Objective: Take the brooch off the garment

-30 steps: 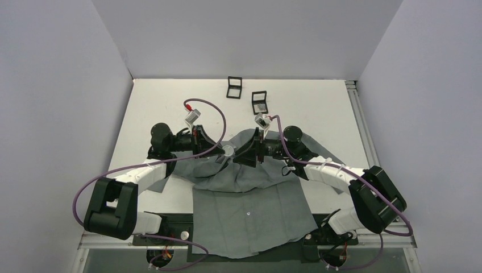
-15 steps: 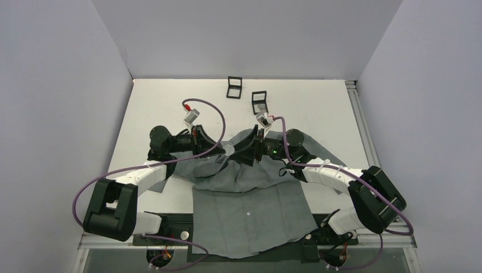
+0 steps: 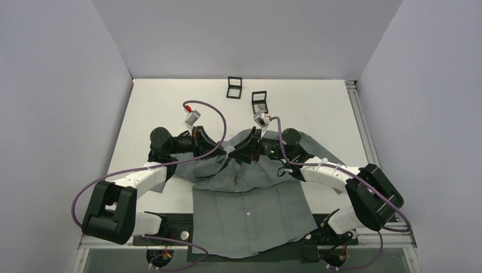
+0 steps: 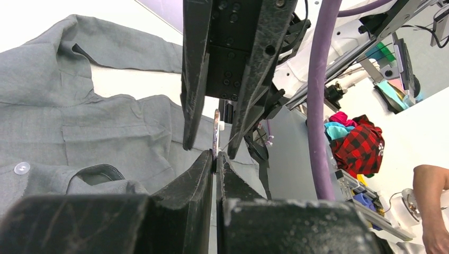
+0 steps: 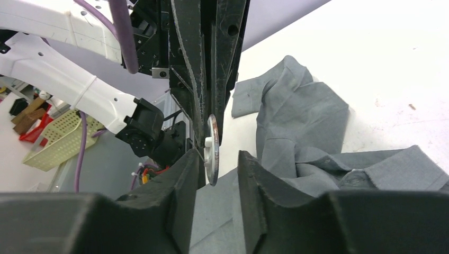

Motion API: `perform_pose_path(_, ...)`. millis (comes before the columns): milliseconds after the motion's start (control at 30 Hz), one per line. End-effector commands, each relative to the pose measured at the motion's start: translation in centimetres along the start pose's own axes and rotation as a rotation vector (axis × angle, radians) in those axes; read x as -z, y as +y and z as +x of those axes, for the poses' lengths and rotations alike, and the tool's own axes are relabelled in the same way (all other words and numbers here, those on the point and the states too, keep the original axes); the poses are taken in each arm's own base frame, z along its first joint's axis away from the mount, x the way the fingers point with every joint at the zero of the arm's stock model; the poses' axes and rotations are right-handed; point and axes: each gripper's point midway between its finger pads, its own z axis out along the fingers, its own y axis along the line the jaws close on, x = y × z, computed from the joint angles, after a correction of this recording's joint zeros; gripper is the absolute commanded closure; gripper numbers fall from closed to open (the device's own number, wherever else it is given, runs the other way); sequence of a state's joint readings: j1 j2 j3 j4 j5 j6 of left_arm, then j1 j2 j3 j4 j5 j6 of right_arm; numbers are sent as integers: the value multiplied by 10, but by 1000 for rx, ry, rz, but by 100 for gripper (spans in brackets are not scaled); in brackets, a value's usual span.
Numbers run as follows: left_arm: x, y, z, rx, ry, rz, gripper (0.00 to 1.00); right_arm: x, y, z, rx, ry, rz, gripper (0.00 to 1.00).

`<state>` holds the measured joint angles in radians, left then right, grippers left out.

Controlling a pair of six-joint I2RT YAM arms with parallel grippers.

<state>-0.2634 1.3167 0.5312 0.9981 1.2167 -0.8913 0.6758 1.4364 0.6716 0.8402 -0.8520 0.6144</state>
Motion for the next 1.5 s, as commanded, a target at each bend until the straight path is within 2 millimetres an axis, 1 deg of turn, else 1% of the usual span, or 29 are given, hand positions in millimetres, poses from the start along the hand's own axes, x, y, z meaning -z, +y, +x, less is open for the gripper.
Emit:
perform_pose_path(0, -1, -13, -7, -110, -14, 29, 100, -8, 6, -24, 64, -64, -35, 74)
perform_pose_path(100, -1, -13, -7, -116, -14, 30, 100, -8, 5, -24, 60, -65, -34, 82)
perform_pose_path(167, -2, -13, -7, -122, -14, 30, 100, -8, 4, -25, 52, -66, -34, 83)
perform_pose_path(300, -2, -14, -7, -140, -20, 31, 100, -9, 3, -29, 14, -90, -38, 84)
perform_pose_path(600, -2, -12, -10, -158, -42, 18, 100, -8, -10, -39, -79, -152, 11, 86)
perform_pose_path(833, -2, -11, -10, -169, -44, 17, 100, -8, -21, -39, -138, -163, 39, 88)
perform_pose_path(933, -2, -12, -11, -175, -45, 20, 100, -9, -25, -37, -179, -160, 41, 89)
perform_pose_path(1067, -2, -14, -11, -187, -43, 27, 100, -10, -31, -38, -237, -173, 37, 91)
perform_pose_path(1333, -1, -16, -10, -188, -43, 32, 100, -9, -36, -41, -291, -196, 36, 94)
perform_pose_path(1400, -1, -15, -11, -182, -49, 28, 100, -6, -36, -45, -295, -223, 30, 95)
perform_pose_path(1433, 0, -14, -12, -179, -54, 21, 100, -5, -33, -50, -291, -247, 14, 96)
perform_pose_path(1467, 1, -12, -14, -171, -60, 14, 100, -3, -35, -50, -295, -258, 18, 96)
